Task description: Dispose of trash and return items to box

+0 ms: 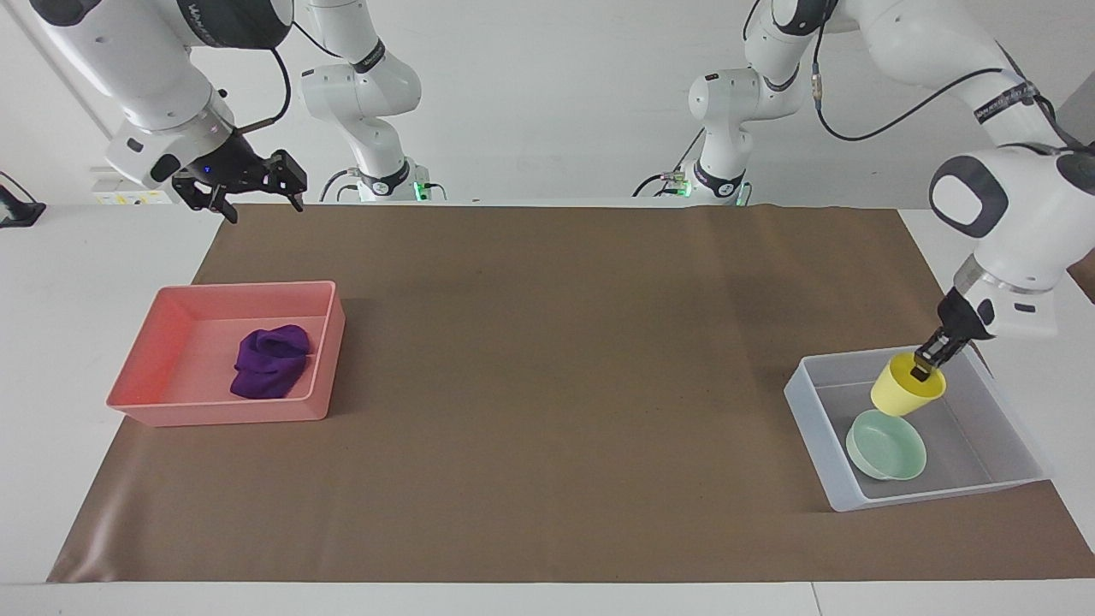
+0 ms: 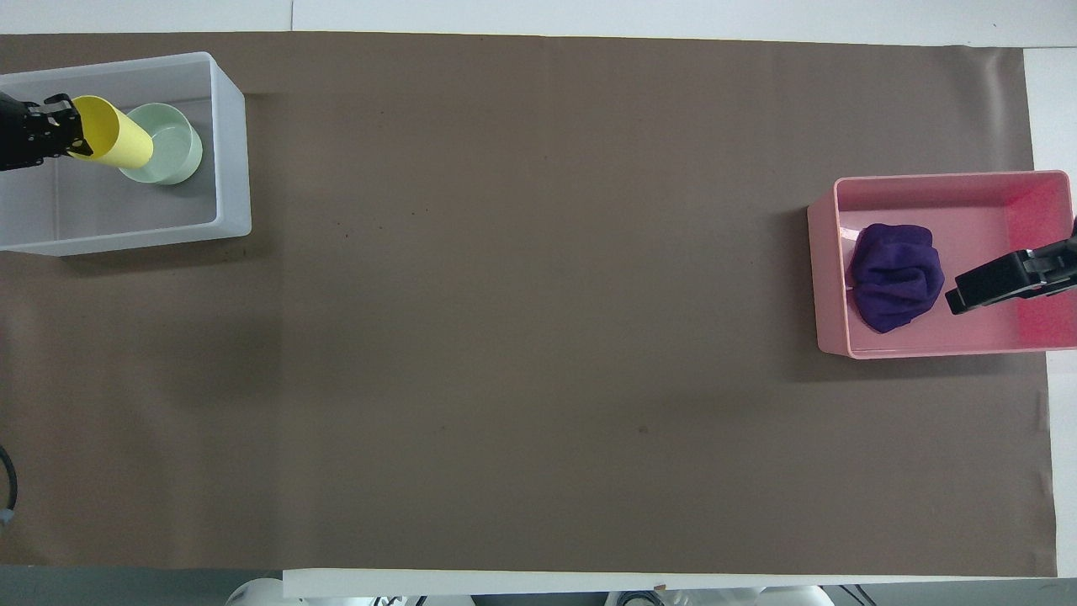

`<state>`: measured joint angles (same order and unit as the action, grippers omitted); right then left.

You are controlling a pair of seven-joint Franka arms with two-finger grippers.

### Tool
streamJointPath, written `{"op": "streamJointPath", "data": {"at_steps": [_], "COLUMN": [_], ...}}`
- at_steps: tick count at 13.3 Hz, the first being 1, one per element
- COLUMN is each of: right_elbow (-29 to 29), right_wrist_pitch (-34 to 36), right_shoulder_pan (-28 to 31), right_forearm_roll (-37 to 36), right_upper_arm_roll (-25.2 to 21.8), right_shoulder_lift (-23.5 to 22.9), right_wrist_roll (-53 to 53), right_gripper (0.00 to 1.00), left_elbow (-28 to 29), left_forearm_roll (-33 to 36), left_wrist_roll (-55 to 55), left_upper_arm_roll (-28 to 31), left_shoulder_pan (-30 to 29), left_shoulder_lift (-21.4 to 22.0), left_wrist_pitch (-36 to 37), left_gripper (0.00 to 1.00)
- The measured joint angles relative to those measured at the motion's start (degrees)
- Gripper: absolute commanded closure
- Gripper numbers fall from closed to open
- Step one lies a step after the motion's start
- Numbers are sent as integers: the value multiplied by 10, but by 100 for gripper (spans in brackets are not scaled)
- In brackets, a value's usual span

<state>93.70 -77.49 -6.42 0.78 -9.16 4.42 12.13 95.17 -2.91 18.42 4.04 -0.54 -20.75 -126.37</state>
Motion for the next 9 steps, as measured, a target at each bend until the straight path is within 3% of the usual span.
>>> {"op": "streamJointPath", "data": {"at_steps": [1,2,4,6,9], "right_elbow": [2,5,17,25,26], "right_wrist_pitch": [5,8,9,1,-37], "right_shoulder_pan": [0,0,-2,-6,-7], "right_forearm_roll": [0,0,1,1,1], "right_upper_arm_roll": [1,1,2,3,4], "right_shoulder_lift": [2,3,4,5,5], "right_wrist_roll": [0,0,0,0,0], "right_gripper": [0,0,0,0,0], "left_elbow": [-1,-2,-7,-25,-25], "left_forearm_roll": [0,0,1,8,53], "left_wrist_roll": [0,-1,-12,-23,-37], "left_upper_arm_roll": [-2,-3,-3,-6,-15], "left_shoulder_pan": [1,1,1,3,43], "left_shoulder_lift": [-27,-46,-56,-38,52], "left_wrist_pitch": [-25,-41,-44,-6,139], "left_gripper": [62,2,0,0,0]}}
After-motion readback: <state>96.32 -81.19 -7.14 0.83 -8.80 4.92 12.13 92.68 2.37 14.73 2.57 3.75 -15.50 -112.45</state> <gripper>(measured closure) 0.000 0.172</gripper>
